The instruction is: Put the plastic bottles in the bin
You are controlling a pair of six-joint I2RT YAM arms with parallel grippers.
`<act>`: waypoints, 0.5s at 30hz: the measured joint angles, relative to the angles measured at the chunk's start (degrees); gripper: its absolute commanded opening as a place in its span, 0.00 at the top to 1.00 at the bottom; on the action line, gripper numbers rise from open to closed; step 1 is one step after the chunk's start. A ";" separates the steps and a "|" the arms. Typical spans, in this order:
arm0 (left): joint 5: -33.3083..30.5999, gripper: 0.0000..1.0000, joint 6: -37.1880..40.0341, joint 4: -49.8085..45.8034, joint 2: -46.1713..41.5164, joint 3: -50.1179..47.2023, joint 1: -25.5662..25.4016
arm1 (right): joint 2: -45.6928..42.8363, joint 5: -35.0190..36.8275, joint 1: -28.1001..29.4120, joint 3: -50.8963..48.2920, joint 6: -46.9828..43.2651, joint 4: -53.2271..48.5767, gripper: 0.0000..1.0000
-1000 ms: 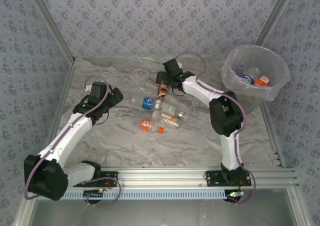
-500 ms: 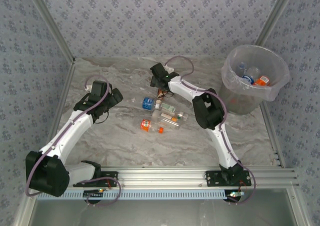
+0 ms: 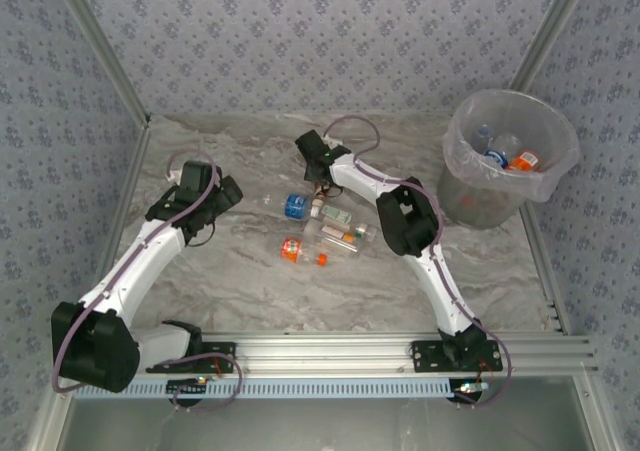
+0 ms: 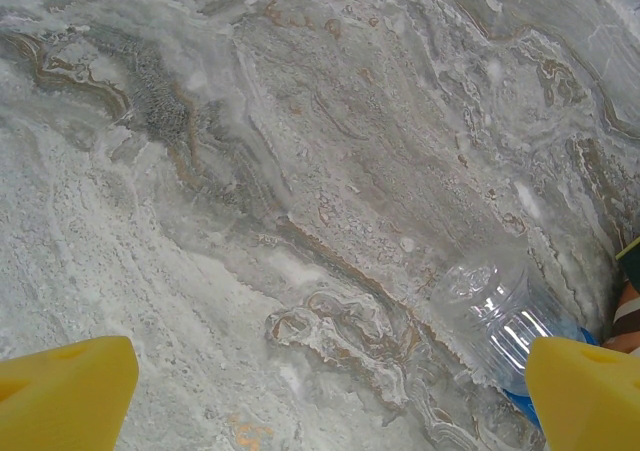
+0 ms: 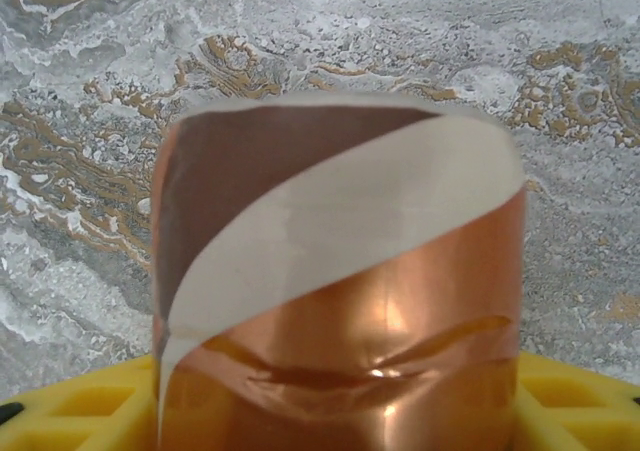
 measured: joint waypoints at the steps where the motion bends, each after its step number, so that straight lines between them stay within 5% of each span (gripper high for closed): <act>1: 0.00 0.01 0.00 0.00 -0.02 0.00 0.00 | 0.00 0.07 0.00 -0.04 -0.28 0.26 0.45; 15: -0.20 0.01 0.00 -0.07 -1.62 -0.02 0.00 | -13.07 0.20 -0.57 -13.38 -6.43 8.02 0.58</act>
